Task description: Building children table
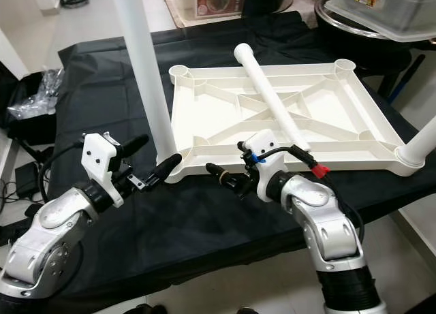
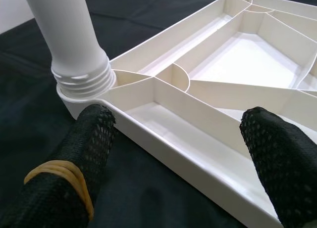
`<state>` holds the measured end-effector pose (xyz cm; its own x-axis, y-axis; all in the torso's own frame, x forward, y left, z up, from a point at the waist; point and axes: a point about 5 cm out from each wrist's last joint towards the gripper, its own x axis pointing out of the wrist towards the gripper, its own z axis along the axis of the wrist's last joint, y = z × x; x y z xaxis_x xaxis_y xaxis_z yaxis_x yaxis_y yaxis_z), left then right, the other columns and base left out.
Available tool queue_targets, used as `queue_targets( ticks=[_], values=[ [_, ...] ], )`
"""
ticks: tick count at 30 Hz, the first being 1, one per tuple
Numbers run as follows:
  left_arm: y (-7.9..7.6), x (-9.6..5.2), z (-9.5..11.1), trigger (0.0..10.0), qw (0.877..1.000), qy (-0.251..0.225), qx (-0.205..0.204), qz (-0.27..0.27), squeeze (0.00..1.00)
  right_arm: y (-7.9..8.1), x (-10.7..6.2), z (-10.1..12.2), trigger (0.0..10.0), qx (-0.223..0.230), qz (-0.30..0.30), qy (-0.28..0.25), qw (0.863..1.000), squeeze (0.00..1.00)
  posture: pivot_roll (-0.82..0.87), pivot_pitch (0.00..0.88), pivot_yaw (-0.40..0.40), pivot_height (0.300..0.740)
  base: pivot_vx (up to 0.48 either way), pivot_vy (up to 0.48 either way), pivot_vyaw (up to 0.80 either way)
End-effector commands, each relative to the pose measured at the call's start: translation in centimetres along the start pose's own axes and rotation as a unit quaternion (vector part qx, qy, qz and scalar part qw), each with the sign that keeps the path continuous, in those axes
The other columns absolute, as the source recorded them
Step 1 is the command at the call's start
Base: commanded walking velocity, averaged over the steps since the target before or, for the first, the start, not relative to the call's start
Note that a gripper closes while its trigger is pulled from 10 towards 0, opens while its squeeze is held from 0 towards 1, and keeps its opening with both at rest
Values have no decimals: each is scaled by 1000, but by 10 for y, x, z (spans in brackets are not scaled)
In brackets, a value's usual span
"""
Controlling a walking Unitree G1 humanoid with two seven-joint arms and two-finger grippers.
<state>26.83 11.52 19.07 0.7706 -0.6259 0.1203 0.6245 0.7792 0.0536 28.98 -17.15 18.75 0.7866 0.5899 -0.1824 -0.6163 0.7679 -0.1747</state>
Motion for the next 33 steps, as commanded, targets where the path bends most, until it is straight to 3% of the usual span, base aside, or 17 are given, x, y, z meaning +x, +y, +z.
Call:
queue_targets(
  ticks=[1,12,20,21,22,23,24,25,33],
  values=[
    [-1,2,-2,10000,1000,1,0,-3,1000,-1,-2,-4,10000,3,1,7,1000,0,-24,154,23,740,0,0,0],
    [-3,22,-6,10000,998,5,47,50,1000,1,-2,-6,10000,1,-1,6,1000,0,-23,157,26,740,0,0,0],
    [-3,28,-8,10000,995,7,52,79,1000,3,-1,-7,10000,6,-1,4,1000,0,-20,158,32,740,0,0,0],
    [-3,30,-8,10000,995,6,49,83,467,4,-1,-7,10000,7,-1,3,1000,0,-19,159,31,740,0,0,0],
    [-3,30,-8,10000,995,6,49,83,467,4,-1,-7,10000,7,-1,3,1000,0,-19,159,31,740,0,0,0],
    [-2,31,-9,8039,994,7,47,93,0,5,0,-8,10000,8,0,3,1000,0,-20,160,33,740,0,0,0],
    [-2,31,-9,8039,994,7,47,93,0,5,0,-8,10000,8,0,3,1000,0,-20,160,33,740,0,0,0],
    [0,31,-9,0,993,7,46,106,0,5,0,-8,10000,9,0,3,1000,0,-21,162,34,740,0,0,0],
    [6,25,-6,0,995,-11,33,96,0,0,-1,-8,10000,6,-5,5,1000,0,-24,165,25,740,0,0,0]
  ],
)
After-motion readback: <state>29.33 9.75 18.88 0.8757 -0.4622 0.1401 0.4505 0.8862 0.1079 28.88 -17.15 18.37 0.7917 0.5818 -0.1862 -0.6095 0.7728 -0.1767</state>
